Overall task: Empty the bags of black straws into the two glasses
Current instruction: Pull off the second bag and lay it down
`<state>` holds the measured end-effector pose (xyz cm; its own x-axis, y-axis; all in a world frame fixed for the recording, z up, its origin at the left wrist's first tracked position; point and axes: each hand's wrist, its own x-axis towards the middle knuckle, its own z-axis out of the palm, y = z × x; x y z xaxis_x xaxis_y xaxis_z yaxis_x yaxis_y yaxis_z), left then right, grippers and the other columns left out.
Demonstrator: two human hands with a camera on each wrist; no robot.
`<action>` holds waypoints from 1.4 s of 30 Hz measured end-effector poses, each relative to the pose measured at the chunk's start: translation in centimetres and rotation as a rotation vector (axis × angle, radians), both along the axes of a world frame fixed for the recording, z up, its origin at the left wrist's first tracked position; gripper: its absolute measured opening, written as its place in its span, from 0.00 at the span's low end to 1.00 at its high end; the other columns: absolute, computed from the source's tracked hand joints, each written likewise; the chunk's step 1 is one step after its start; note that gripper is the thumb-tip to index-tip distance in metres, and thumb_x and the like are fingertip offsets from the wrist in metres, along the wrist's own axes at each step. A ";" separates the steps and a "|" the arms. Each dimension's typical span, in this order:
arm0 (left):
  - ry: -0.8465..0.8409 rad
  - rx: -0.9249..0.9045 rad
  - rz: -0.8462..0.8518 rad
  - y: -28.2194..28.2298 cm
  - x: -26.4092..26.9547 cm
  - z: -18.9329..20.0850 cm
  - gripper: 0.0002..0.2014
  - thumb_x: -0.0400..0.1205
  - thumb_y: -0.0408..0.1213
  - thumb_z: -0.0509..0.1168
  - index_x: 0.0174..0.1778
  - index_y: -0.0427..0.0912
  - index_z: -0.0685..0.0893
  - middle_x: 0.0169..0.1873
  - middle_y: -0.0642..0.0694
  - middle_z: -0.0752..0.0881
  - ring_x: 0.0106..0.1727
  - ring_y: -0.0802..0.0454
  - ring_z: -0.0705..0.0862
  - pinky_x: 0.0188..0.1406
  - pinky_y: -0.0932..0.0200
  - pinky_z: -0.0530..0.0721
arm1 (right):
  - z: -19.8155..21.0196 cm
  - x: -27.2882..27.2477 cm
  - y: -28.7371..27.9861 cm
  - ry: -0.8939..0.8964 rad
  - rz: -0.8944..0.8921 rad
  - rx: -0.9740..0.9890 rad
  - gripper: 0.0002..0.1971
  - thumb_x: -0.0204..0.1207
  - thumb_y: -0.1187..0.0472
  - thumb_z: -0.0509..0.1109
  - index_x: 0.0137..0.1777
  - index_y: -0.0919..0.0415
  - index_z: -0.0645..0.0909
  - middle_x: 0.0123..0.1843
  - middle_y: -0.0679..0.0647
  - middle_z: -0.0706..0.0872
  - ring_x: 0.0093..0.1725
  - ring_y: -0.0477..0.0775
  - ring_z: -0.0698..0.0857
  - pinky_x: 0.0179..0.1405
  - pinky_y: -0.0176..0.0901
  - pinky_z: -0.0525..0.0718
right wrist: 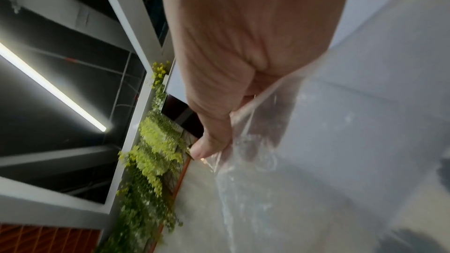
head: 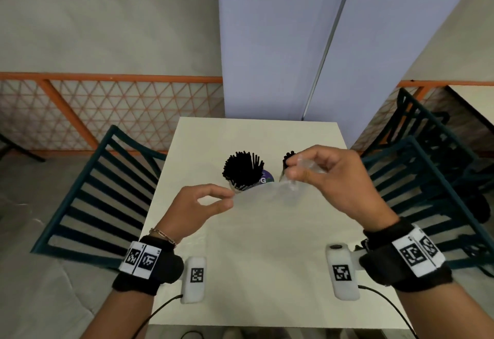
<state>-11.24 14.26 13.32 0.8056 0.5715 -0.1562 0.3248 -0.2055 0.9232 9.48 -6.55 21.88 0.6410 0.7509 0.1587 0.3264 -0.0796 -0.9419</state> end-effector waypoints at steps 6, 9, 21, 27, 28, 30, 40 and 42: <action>-0.002 -0.048 -0.020 0.1 0.0 -0.7 0.05 0.81 0.39 0.81 0.51 0.50 0.96 0.52 0.57 0.97 0.55 0.64 0.92 0.62 0.68 0.83 | 0.8 1.0 -0.5 0.215 -0.103 0.138 0.10 0.79 0.56 0.76 0.55 0.61 0.91 0.50 0.58 0.98 0.53 0.55 0.96 0.62 0.42 0.91; 0.000 -0.088 -0.010 0.0 0.0 -1.3 0.01 0.82 0.37 0.80 0.47 0.46 0.96 0.48 0.50 0.97 0.49 0.61 0.93 0.56 0.66 0.86 | 0.5 1.7 -0.7 0.290 -0.131 0.134 0.08 0.84 0.61 0.74 0.57 0.64 0.90 0.52 0.62 0.97 0.53 0.58 0.96 0.62 0.44 0.91; -0.295 -0.284 0.482 0.7 -0.4 -1.5 0.05 0.87 0.37 0.74 0.47 0.41 0.91 0.26 0.44 0.85 0.20 0.52 0.80 0.23 0.60 0.85 | -2.4 3.1 -2.7 0.565 -0.294 0.142 0.09 0.87 0.66 0.70 0.56 0.60 0.92 0.50 0.47 0.97 0.48 0.46 0.94 0.51 0.45 0.96; -0.132 -0.565 0.195 -1.0 -2.1 -3.4 0.32 0.70 0.63 0.82 0.59 0.40 0.94 0.45 0.39 0.94 0.40 0.45 0.93 0.45 0.47 0.92 | -3.3 3.3 -3.4 0.772 -0.380 0.224 0.10 0.87 0.60 0.71 0.62 0.62 0.91 0.58 0.56 0.95 0.54 0.56 0.94 0.51 0.47 0.96; -0.105 -0.529 0.233 -1.7 -2.1 -4.0 0.24 0.74 0.55 0.82 0.55 0.38 0.94 0.42 0.39 0.93 0.33 0.46 0.90 0.38 0.49 0.91 | -3.8 3.1 -3.6 0.749 -0.401 0.189 0.10 0.88 0.60 0.71 0.62 0.63 0.91 0.59 0.57 0.95 0.56 0.58 0.94 0.51 0.49 0.96; -0.104 -0.479 0.399 -2.5 -2.0 -5.0 0.09 0.85 0.41 0.75 0.51 0.37 0.94 0.37 0.40 0.88 0.20 0.51 0.81 0.21 0.58 0.82 | -4.9 2.8 -4.4 0.667 -0.449 0.110 0.11 0.88 0.60 0.71 0.63 0.64 0.90 0.60 0.59 0.95 0.57 0.62 0.95 0.53 0.52 0.95; 0.213 0.100 0.400 -3.2 -2.9 -6.2 0.42 0.71 0.63 0.81 0.80 0.56 0.75 0.68 0.54 0.84 0.65 0.50 0.87 0.66 0.42 0.87 | -5.1 0.7 -6.7 0.315 -0.218 -0.067 0.10 0.90 0.62 0.67 0.62 0.63 0.88 0.55 0.58 0.97 0.46 0.65 0.96 0.43 0.44 0.95; 0.128 0.261 0.269 -4.2 -2.2 -4.3 0.53 0.66 0.60 0.86 0.86 0.60 0.68 0.77 0.60 0.77 0.75 0.59 0.77 0.77 0.47 0.77 | -4.0 -0.3 -6.4 0.235 -0.064 -0.122 0.09 0.90 0.63 0.67 0.61 0.63 0.89 0.52 0.57 0.97 0.45 0.67 0.95 0.42 0.43 0.94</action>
